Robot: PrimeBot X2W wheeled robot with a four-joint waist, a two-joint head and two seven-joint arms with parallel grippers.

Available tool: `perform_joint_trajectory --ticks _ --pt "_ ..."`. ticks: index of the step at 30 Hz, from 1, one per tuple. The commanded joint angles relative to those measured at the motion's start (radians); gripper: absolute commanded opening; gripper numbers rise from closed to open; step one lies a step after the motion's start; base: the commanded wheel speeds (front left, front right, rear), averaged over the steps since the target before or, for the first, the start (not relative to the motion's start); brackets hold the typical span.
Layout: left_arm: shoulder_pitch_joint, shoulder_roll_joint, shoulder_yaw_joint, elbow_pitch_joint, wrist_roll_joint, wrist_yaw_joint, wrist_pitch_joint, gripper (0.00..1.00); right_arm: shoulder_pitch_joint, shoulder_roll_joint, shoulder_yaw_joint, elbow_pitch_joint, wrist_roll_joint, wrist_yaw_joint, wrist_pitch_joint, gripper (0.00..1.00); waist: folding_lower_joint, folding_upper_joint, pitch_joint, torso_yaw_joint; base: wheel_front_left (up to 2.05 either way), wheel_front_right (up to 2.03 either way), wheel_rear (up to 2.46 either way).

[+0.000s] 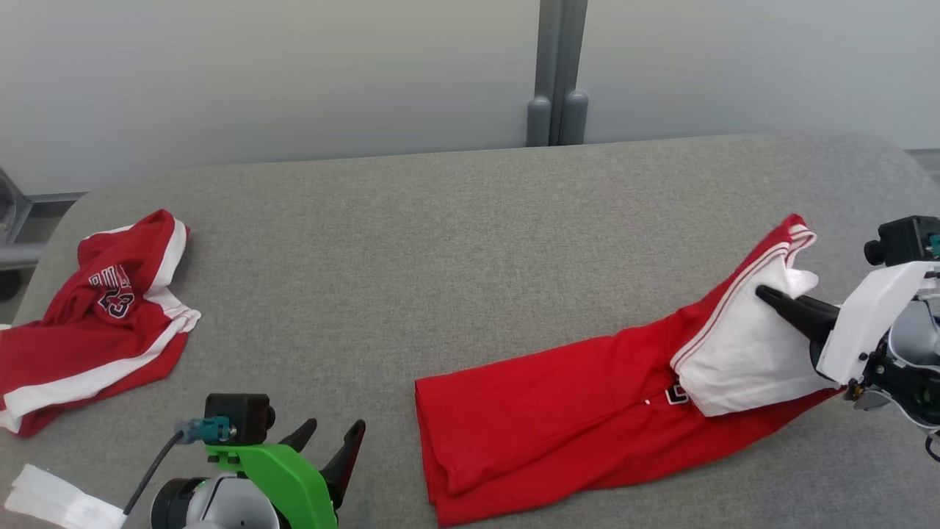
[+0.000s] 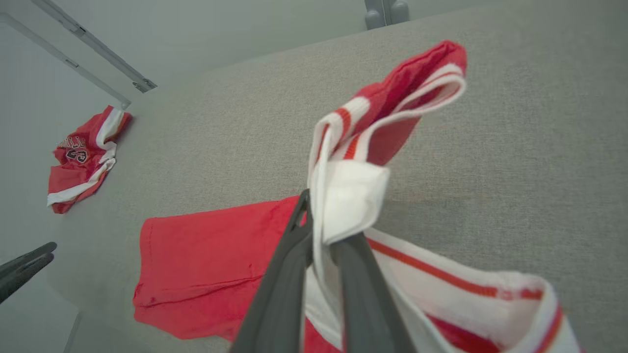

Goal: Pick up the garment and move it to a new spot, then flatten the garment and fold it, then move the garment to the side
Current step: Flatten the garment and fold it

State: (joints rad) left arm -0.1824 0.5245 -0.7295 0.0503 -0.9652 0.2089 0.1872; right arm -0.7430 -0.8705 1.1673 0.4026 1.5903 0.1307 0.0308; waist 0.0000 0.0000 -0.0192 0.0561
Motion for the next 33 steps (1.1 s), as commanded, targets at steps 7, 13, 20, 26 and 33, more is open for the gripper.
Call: perform_joint_trajectory --ticks 7,13,20,26,33 --pt "0.014 0.0 0.0 0.005 -0.013 0.001 -0.005 1.0 0.017 -0.011 0.025 -0.163 -0.051 0.0 -0.003 0.0 0.0 0.0 -0.01 0.051 0.0 0.0 0.0" --pt "0.015 -0.006 -0.005 0.009 -0.012 -0.002 -0.003 1.0 0.018 0.062 0.032 -0.185 -0.081 0.0 -0.005 0.0 0.0 0.0 -0.012 0.1 0.0 0.0 0.0" --pt "0.01 -0.012 -0.007 0.015 -0.014 -0.004 -0.006 1.0 0.046 0.175 0.037 -0.15 -0.071 0.0 -0.001 0.0 0.0 0.0 -0.01 0.163 0.0 0.0 0.0" --pt "0.007 -0.011 -0.011 0.016 -0.014 -0.005 -0.003 1.0 0.066 0.261 0.041 -0.077 -0.062 0.0 0.008 0.0 0.0 0.0 -0.01 0.211 0.0 0.0 0.0" --pt "0.005 -0.006 -0.011 0.015 -0.014 -0.004 -0.002 1.0 0.073 0.347 0.042 -0.008 -0.041 0.0 0.02 0.0 0.0 0.0 -0.011 0.24 0.0 0.0 0.0"
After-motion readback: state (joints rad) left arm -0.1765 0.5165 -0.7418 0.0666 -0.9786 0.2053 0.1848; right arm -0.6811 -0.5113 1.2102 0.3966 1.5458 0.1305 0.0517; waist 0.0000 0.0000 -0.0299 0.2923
